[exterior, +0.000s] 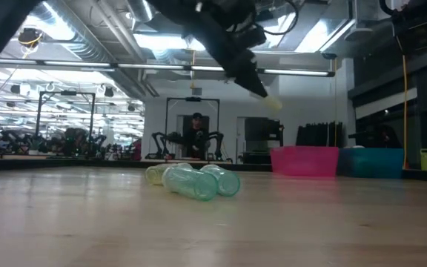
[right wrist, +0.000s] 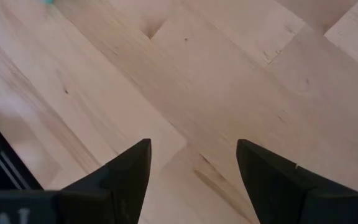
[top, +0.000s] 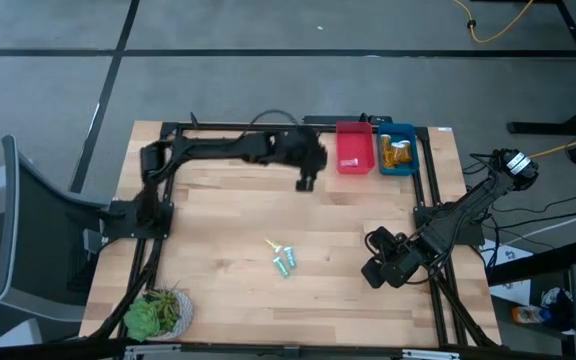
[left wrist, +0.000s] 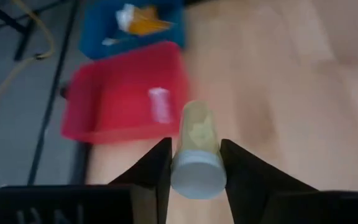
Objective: Pick and place medicine bottles into bin by pill shape (circle, oval)
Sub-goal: Put the yellow tablet bottle into the red bin
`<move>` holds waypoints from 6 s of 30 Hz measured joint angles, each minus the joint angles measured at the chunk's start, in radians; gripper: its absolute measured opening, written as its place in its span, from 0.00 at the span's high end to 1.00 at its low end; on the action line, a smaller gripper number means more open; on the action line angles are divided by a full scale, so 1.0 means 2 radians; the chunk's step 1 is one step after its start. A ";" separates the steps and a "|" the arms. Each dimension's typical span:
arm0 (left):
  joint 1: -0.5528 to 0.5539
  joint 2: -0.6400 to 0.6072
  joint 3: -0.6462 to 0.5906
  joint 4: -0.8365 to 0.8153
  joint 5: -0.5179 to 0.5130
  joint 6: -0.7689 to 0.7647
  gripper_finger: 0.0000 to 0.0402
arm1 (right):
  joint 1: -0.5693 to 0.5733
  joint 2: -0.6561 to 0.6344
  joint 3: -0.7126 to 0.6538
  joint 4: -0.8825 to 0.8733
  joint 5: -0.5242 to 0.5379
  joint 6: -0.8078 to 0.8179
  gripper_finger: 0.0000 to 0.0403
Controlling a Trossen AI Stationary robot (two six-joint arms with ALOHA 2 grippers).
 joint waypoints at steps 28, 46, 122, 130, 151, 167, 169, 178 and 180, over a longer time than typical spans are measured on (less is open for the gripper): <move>0.065 0.218 0.268 -0.006 0.081 0.007 0.68 | 0.000 0.000 0.000 -0.004 -0.016 0.000 0.41; 0.060 0.210 0.268 -0.039 0.016 -0.016 0.62 | 0.000 0.000 0.000 -0.003 -0.016 -0.002 0.41; -0.196 -0.099 -0.282 -0.074 0.002 -0.159 0.63 | 0.000 0.000 0.000 -0.006 -0.006 -0.002 0.41; -0.195 -0.053 -0.280 -0.069 0.014 -0.158 0.63 | 0.000 0.000 0.000 -0.006 -0.006 -0.002 0.41; -0.189 -0.048 -0.282 -0.036 0.015 -0.132 0.68 | 0.000 0.000 0.000 -0.007 -0.006 -0.002 0.41; -0.058 -0.060 -0.148 0.076 0.001 0.006 0.76 | 0.000 0.000 0.000 -0.007 -0.006 -0.002 0.41; -0.033 -0.058 -0.138 0.135 0.029 0.007 0.76 | 0.000 0.000 0.000 -0.007 -0.006 -0.002 0.41; 0.054 0.057 0.016 0.196 0.102 -0.030 0.76 | 0.000 0.000 0.000 -0.010 -0.006 -0.004 0.41; 0.063 0.095 0.070 0.186 0.113 -0.035 0.76 | 0.000 0.000 0.000 -0.010 -0.007 -0.004 0.41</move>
